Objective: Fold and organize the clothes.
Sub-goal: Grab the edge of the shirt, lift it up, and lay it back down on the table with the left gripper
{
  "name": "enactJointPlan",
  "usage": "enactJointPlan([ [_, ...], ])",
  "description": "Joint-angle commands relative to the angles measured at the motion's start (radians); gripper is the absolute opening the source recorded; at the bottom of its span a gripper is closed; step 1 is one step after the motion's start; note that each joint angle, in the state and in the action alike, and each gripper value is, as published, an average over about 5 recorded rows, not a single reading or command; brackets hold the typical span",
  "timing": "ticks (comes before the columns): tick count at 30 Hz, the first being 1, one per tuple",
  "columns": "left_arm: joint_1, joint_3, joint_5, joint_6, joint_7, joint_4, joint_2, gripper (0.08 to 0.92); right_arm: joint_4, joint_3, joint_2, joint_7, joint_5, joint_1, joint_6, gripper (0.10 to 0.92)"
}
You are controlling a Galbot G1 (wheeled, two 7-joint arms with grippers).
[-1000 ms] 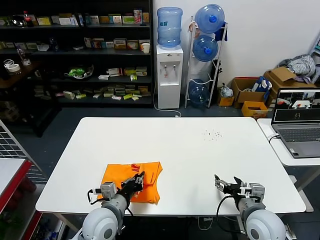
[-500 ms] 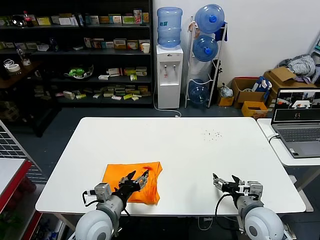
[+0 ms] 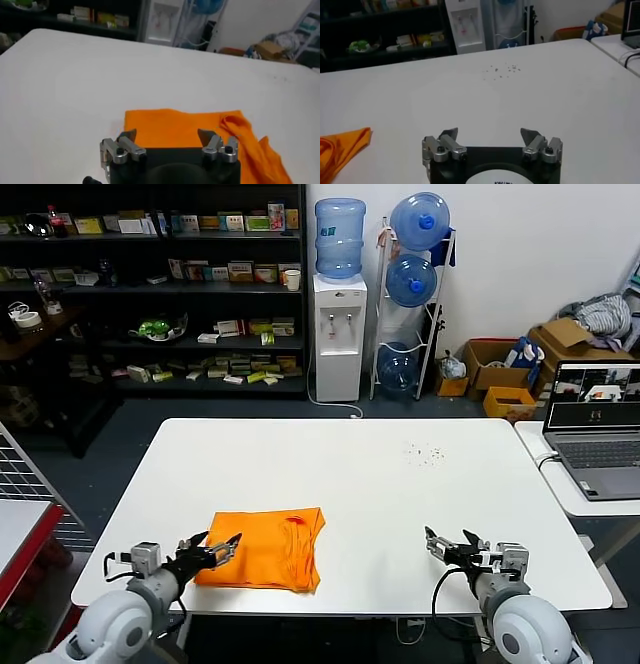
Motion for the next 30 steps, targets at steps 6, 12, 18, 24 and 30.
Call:
enactJointPlan([
  [6, -0.110, 0.033, -0.198, 0.106, 0.154, 0.167, 0.170, 0.823, 0.008, 0.015, -0.008, -0.001, 0.007, -0.017, -0.002, 0.823],
  [12, -0.157, 0.071, -0.200, 0.113, 0.144, 0.168, 0.151, 0.823, 0.007, 0.013, -0.006, 0.002, 0.008, -0.013, -0.004, 0.823],
  [18, -0.197, 0.108, -0.189, 0.115, 0.137, 0.183, 0.133, 0.823, 0.008, 0.016, -0.007, 0.003, 0.009, -0.015, -0.004, 0.823],
  [24, -0.202, 0.121, -0.179, 0.114, 0.138, 0.181, 0.124, 0.777, 0.007, 0.026, -0.012, -0.001, 0.012, -0.021, 0.001, 0.823],
  [30, -0.201, 0.128, -0.168, 0.113, 0.136, 0.184, 0.115, 0.620, 0.010, 0.028, -0.014, -0.002, 0.015, -0.020, 0.003, 0.823],
])
